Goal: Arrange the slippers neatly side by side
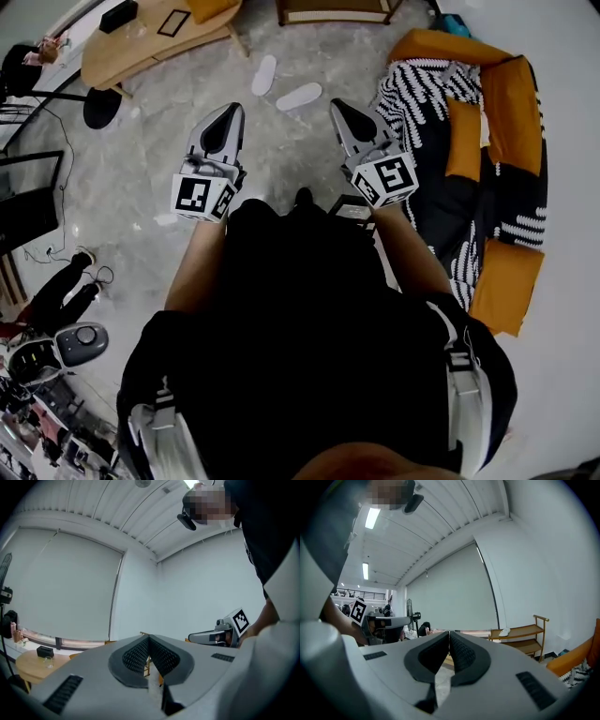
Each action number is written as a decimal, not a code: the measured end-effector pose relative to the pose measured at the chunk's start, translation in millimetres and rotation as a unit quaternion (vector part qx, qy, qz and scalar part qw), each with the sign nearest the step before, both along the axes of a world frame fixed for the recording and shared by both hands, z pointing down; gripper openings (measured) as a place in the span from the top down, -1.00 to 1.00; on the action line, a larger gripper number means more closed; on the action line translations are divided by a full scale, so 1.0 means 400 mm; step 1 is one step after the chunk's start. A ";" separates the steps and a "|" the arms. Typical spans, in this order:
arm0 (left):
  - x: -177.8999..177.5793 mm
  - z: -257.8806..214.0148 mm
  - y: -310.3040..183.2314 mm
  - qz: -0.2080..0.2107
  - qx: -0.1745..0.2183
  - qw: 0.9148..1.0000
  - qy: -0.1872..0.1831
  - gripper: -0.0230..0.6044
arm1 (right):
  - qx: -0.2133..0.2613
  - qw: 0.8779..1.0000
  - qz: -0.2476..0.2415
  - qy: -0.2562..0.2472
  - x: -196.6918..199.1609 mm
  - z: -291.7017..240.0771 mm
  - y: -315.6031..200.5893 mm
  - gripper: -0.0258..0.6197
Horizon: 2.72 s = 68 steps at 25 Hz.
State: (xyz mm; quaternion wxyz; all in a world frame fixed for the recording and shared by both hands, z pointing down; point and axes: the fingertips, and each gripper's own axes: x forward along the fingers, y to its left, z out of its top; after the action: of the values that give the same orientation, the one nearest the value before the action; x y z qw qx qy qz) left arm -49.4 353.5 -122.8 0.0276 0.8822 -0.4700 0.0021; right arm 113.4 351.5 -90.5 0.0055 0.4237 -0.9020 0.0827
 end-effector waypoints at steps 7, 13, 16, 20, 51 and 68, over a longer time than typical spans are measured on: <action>-0.036 0.037 -0.098 -0.011 -0.015 1.000 0.009 0.88 | -0.025 1.000 0.014 -0.001 0.027 0.059 -0.092 0.83; -0.075 0.106 -0.229 0.002 -0.035 0.999 0.030 0.88 | -0.055 0.998 0.041 0.014 0.035 0.128 -0.217 0.83; -0.103 0.162 -0.324 0.011 -0.048 0.998 0.029 0.88 | -0.066 0.996 0.048 0.021 0.012 0.145 -0.299 0.83; -0.138 0.220 -0.445 0.004 -0.066 0.997 0.045 0.88 | -0.095 0.994 0.047 0.037 -0.014 0.197 -0.404 0.83; -0.164 1.193 -0.838 -0.090 -0.241 0.966 -0.033 0.88 | -0.307 0.940 -0.038 0.147 -0.087 1.364 -0.882 0.82; -0.129 1.746 -0.785 -0.086 -0.348 0.934 0.002 0.88 | -0.418 0.890 -0.001 0.183 -0.054 1.879 -0.718 0.40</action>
State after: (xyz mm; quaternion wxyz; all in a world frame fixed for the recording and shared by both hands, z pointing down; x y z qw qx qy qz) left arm -101.1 39.5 575.5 0.3334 0.7736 -0.5141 0.1615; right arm 91.8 64.2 661.0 0.3474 0.3893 -0.7671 0.3733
